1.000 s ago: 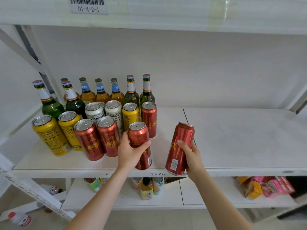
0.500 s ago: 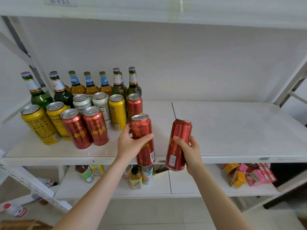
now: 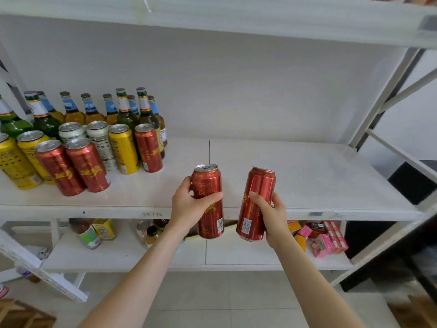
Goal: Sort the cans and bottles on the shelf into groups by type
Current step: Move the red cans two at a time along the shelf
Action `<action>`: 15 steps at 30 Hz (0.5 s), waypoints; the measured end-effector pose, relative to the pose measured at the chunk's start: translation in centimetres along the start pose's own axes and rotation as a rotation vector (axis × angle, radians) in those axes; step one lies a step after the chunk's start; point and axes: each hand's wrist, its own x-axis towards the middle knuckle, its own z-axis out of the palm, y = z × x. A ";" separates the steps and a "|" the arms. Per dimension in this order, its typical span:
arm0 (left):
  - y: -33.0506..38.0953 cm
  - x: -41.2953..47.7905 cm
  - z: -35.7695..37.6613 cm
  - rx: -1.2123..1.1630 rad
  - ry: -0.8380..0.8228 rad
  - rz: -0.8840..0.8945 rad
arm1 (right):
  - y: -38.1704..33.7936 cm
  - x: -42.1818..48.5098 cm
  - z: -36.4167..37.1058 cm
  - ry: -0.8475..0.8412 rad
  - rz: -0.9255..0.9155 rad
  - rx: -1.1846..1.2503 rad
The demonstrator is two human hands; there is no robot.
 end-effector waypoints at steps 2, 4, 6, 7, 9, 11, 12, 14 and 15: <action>0.4 -0.6 2.0 0.003 -0.019 0.001 | -0.4 0.0 -2.0 0.006 0.002 0.002; 0.7 -0.9 3.9 0.009 -0.042 -0.002 | -0.7 0.2 -3.8 0.017 0.000 0.012; 1.2 -0.8 6.0 0.026 -0.068 -0.002 | -1.1 0.6 -5.5 0.033 0.003 0.027; 1.4 -0.6 6.9 0.030 -0.077 -0.002 | -1.3 0.8 -6.3 0.040 0.005 0.035; 1.7 -0.1 8.6 0.029 -0.094 0.005 | -1.5 1.5 -7.6 0.063 0.004 0.029; 2.1 0.6 10.7 0.031 -0.108 0.017 | -1.8 2.4 -9.3 0.085 -0.005 0.032; 2.3 0.9 11.7 0.033 -0.117 0.021 | -1.9 2.9 -10.1 0.093 -0.006 0.038; 2.6 1.6 14.1 0.035 -0.138 0.029 | -2.2 4.0 -11.9 0.110 -0.008 0.045; 2.7 2.0 15.4 0.034 -0.146 0.032 | -2.3 4.5 -12.9 0.117 -0.010 0.045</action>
